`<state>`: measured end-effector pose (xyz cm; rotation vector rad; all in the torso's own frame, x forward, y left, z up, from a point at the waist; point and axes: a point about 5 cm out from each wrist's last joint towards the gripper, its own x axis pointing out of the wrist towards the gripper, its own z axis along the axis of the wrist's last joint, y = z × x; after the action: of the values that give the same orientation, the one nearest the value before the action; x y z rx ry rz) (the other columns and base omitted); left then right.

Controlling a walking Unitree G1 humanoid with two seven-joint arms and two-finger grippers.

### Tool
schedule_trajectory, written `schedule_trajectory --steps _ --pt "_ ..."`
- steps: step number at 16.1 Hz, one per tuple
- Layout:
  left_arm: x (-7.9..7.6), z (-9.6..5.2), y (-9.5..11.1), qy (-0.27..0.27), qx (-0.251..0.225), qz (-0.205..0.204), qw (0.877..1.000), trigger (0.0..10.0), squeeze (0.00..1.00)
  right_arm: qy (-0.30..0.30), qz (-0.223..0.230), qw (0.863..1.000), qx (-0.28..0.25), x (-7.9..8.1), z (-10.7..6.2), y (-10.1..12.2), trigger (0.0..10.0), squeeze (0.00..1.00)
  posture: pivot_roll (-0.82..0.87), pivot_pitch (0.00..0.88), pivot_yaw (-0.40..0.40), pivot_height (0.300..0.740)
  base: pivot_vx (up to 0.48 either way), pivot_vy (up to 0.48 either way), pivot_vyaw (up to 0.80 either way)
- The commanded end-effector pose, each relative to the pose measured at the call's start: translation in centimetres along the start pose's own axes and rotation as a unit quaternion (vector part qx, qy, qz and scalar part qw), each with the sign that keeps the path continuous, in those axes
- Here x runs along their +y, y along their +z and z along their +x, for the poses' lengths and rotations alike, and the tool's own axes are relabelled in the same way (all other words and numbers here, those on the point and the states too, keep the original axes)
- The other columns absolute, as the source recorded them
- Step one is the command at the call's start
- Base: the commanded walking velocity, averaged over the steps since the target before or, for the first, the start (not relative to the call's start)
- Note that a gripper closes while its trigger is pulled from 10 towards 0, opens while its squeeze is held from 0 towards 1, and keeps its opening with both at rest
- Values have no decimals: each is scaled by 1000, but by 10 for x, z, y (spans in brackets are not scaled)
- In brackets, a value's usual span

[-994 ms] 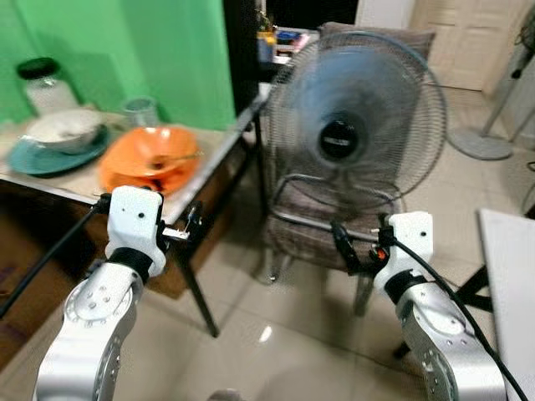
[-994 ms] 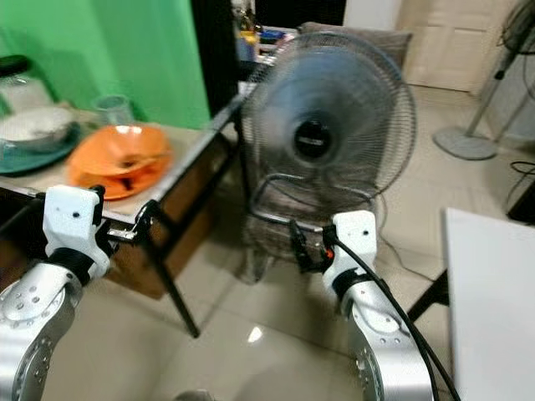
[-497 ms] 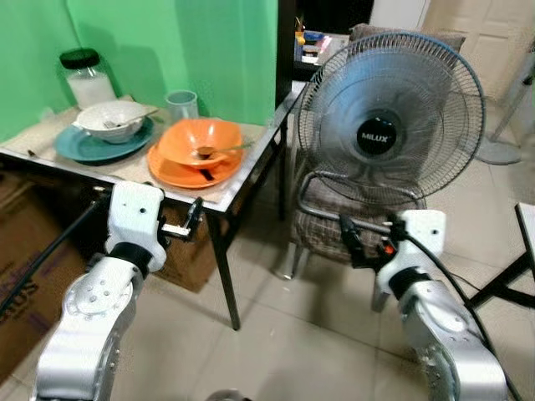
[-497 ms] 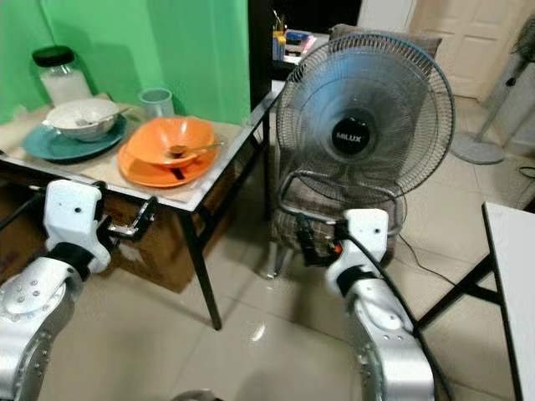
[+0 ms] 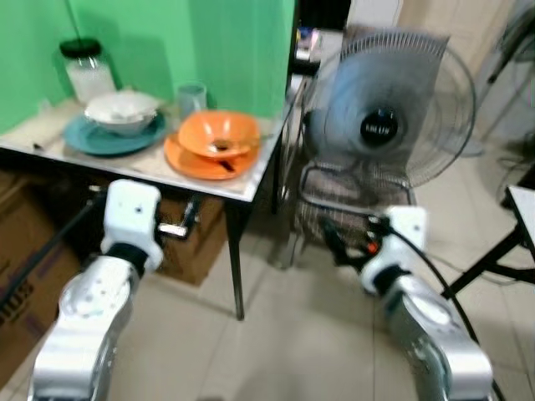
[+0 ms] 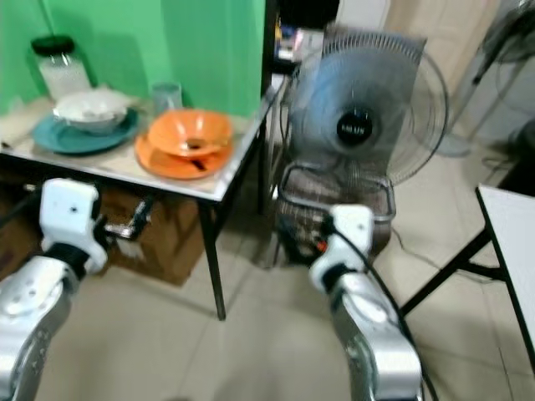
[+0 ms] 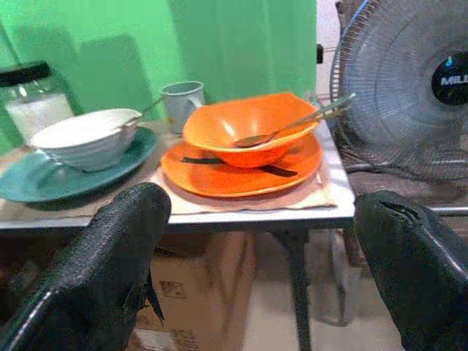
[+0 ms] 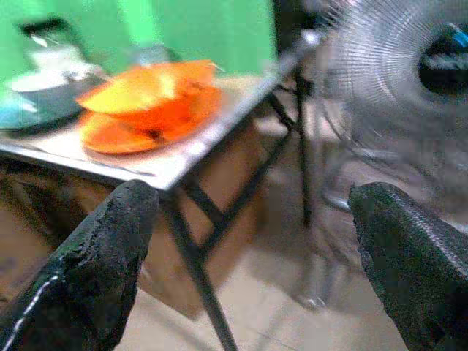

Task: Setting the table

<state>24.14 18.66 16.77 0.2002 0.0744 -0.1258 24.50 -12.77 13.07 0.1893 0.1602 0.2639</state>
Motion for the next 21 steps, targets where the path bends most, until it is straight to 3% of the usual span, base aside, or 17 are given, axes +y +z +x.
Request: schedule_trajectory --steps 1,2,9,14,21 --pt "-4 1 3 -10 -7 -5 1000 10000 714 -20 -16 1000 2 -9 -1 0 10000 0 154 0 11 740 0 0 0" --pt "-5 1 4 -13 -9 -5 1000 10000 655 -16 -22 1000 -1 -8 -1 1 10000 0 161 0 15 740 0 0 0" --pt "-3 3 7 -19 -11 5 1000 10000 671 -10 -8 1000 4 -6 5 1 10000 0 166 0 26 740 124 0 293" --pt "-6 2 6 -39 -8 9 999 10000 675 -7 -31 999 -4 -9 10 5 10000 0 168 0 27 740 290 0 0" --pt "-6 1 8 -59 -10 20 998 10000 682 43 -4 998 -39 7 17 17 10000 0 191 0 15 740 291 0 571"
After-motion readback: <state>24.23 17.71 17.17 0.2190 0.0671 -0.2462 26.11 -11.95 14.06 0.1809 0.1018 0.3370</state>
